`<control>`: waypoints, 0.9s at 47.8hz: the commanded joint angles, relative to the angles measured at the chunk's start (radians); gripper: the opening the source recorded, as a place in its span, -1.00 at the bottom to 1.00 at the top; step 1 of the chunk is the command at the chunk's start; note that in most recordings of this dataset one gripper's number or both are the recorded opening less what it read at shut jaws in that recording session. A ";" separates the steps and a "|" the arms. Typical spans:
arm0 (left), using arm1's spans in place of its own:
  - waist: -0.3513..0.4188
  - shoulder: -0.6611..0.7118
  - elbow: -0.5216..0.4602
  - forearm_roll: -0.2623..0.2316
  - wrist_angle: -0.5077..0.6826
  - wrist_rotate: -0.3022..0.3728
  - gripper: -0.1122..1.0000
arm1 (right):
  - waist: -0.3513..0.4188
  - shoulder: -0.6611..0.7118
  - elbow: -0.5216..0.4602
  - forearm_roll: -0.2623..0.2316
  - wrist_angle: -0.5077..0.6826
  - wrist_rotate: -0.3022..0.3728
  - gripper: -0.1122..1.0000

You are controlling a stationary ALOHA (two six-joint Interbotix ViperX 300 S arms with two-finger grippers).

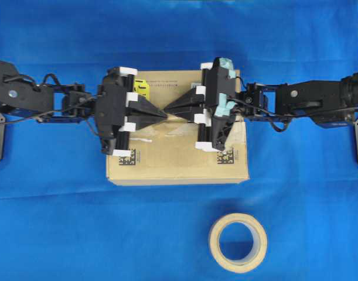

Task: Apply tape along the seams of the closed cardboard box to seal it securely.
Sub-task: 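Smooth the tape along the seam with both grippers pressing down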

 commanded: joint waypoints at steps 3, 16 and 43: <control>0.011 -0.055 0.035 -0.003 0.005 -0.002 -0.80 | 0.009 -0.038 0.026 0.005 0.006 0.003 -0.81; 0.006 -0.100 0.064 -0.003 0.003 -0.020 -0.80 | 0.009 -0.098 0.072 0.011 0.002 0.003 -0.81; -0.058 -0.054 -0.072 0.002 -0.011 0.000 -0.80 | 0.017 -0.055 -0.038 0.003 -0.018 -0.011 -0.81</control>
